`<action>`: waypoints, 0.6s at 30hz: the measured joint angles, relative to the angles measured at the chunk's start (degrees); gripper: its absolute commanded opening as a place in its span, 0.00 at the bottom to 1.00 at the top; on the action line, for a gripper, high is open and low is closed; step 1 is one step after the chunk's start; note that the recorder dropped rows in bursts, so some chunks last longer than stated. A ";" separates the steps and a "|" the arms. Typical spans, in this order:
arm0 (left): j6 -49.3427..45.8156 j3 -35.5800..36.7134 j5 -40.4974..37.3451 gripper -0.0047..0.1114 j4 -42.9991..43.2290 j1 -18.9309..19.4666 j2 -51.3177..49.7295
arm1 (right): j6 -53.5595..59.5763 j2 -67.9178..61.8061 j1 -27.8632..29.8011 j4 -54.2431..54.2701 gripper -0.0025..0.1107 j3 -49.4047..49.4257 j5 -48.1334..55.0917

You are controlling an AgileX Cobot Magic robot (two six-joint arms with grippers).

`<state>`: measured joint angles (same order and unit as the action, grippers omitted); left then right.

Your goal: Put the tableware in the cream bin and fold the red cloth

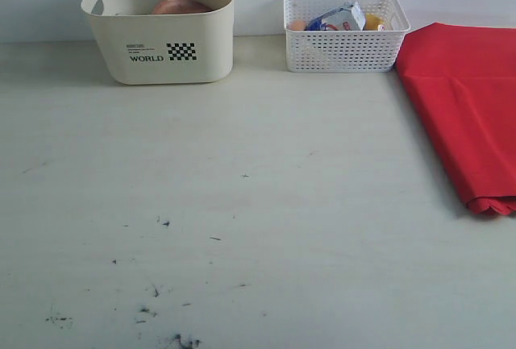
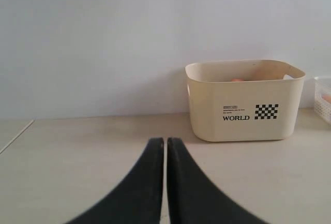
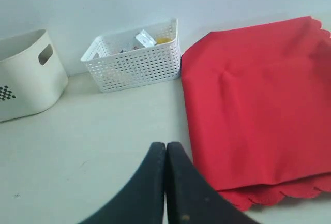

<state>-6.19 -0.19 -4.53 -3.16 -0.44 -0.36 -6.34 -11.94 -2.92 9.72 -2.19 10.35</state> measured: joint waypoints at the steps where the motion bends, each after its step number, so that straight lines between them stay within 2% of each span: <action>1: 0.00 0.00 0.00 0.08 0.00 0.00 0.00 | -1.80 0.73 0.00 -1.74 0.02 0.43 -0.12; 9: 0.00 0.00 0.00 0.08 -0.13 0.00 0.00 | -8.01 3.13 0.00 -4.69 0.02 1.93 1.52; 18: -0.24 0.10 0.00 0.08 -0.13 0.00 0.00 | -7.80 4.98 0.00 -5.51 0.02 1.93 3.13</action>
<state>-6.43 -0.09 -4.53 -3.29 -0.44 -0.36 -14.15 -6.96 -2.92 4.20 -0.27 13.47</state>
